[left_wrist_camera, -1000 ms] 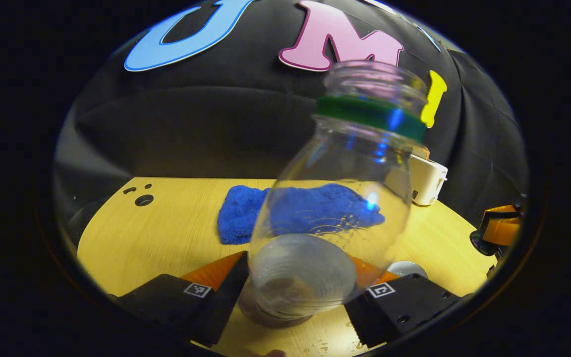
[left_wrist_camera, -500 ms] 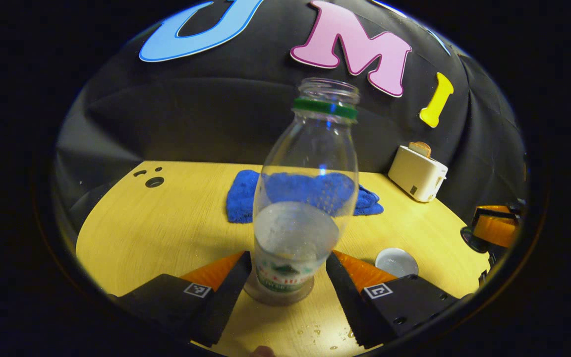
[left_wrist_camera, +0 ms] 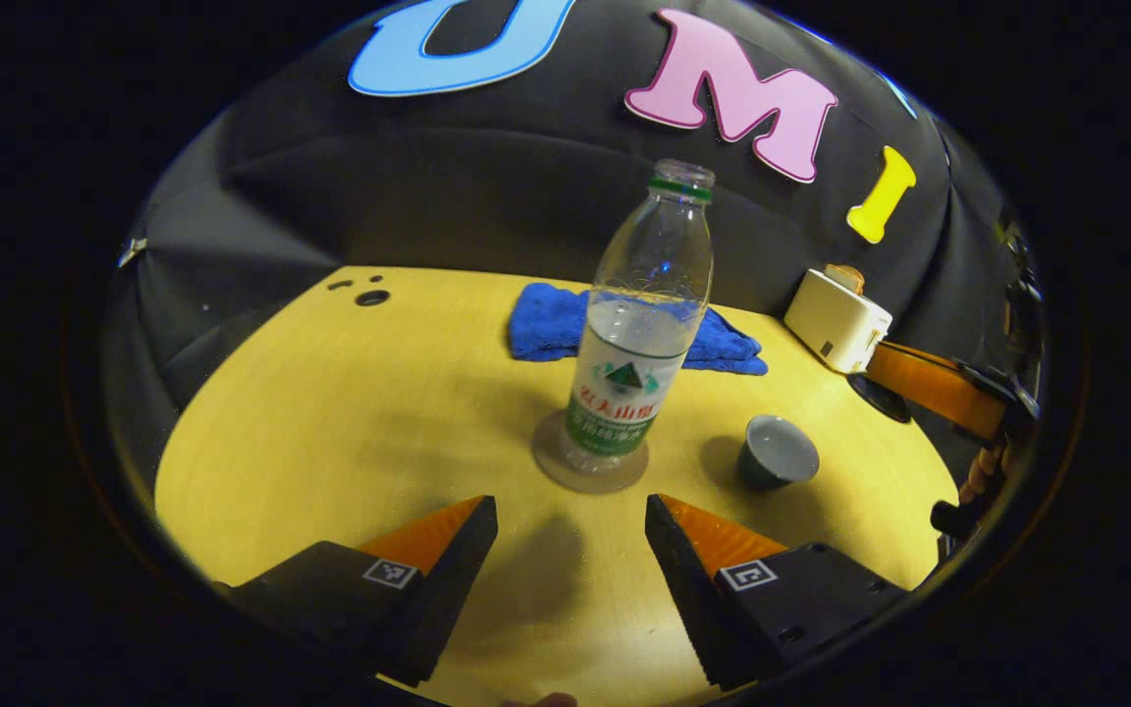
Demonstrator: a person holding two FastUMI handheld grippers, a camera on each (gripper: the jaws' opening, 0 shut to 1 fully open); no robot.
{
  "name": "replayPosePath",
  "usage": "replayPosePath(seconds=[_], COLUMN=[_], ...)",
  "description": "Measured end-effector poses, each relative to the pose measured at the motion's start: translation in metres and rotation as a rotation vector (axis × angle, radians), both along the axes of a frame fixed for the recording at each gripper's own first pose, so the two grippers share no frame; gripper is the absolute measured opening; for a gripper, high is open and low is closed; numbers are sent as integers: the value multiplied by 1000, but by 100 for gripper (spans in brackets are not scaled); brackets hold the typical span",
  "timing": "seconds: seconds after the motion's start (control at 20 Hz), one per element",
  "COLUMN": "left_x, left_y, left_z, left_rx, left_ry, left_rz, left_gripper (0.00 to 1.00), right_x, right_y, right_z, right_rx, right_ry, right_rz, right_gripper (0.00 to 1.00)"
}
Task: Open the teacup lid with one hand, grasp the water bottle and pour water into the teacup with the other hand; after pouring, place the water bottle on the coaster and then close the teacup lid.
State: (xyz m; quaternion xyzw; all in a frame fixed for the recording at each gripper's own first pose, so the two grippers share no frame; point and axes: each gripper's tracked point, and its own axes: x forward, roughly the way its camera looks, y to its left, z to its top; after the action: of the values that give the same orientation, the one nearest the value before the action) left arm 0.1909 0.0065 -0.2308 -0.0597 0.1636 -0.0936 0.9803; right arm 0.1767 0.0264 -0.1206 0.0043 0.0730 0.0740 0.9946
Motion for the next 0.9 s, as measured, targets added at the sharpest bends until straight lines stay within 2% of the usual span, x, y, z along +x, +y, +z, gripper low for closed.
replayPosePath(seconds=[0.1,0.15,0.2,0.25,0.3,0.4,0.6,0.85,0.9], left_x=[-23,-34,-43,-51,-57,-68,-70,-66,-65], left_y=[16,25,30,33,34,35,39,39,36], left_z=[-1,0,4,7,10,11,17,21,22], left_rx=[41,72,91,96,82,9,-141,-191,-197], left_ry=[-1,-11,-31,-49,-60,-60,-72,-84,-85], left_rz=[28,48,63,77,94,120,159,172,169], left_gripper=[96,96,96,96,93,95,96,96,96], right_x=[13,19,25,29,33,38,38,39,39], right_y=[10,15,18,19,21,17,13,17,17], right_z=[-10,-16,-23,-31,-39,-53,-68,-71,-71], right_rx=[8,10,14,18,20,9,-11,-37,-38], right_ry=[-16,-20,-22,-21,-19,-15,-23,-40,-43], right_rz=[20,28,31,35,37,30,20,26,29], right_gripper=[25,30,25,30,29,25,25,25,22])
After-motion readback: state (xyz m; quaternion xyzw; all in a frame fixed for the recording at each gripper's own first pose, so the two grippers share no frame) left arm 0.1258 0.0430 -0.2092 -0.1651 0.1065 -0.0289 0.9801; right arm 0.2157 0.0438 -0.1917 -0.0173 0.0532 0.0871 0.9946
